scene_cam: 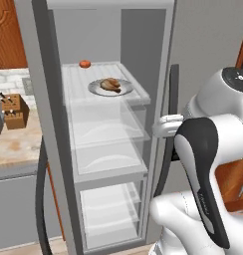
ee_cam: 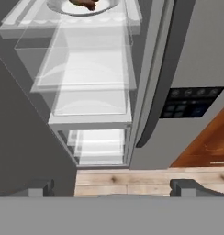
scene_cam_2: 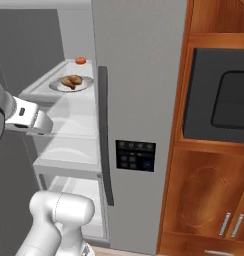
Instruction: Retrieve the chicken drumstick from the fridge and place it on the saucepan with marinade on the stove.
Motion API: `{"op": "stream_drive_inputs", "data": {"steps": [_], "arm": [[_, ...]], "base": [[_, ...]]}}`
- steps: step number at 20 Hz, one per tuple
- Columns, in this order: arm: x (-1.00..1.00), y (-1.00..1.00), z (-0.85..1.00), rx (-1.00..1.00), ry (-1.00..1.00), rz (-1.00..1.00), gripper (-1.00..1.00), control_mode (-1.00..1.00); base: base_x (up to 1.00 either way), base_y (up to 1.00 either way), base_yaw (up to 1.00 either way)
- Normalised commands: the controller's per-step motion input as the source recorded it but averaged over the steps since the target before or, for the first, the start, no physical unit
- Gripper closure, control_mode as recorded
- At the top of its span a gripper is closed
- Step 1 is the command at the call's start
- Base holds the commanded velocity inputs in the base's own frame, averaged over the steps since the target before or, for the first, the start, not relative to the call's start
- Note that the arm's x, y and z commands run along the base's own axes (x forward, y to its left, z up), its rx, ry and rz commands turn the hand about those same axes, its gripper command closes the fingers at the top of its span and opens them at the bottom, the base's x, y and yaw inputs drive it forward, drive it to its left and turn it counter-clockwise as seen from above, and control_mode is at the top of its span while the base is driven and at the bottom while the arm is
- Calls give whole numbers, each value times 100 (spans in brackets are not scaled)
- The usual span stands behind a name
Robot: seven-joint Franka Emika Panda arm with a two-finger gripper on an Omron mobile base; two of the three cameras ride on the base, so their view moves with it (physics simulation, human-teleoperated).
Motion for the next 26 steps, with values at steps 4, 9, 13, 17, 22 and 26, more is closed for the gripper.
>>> {"op": "stream_drive_inputs", "data": {"steps": [4, 9, 13, 17, 22, 26], "arm": [[0, 0, 0, 0, 0, 0, -100, 100], [0, 0, 0, 0, 0, 0, -100, 100], [0, 0, 0, 0, 0, 0, -100, 100], [0, 0, 0, 0, 0, 0, -100, 100], [0, 0, 0, 0, 0, 0, -100, 100], [0, 0, 0, 0, 0, 0, -100, 100]], "base": [[34, 25, 0], [39, 19, 0], [41, 20, 0], [36, 23, 0], [30, 22, 0], [32, 27, 0]]}}
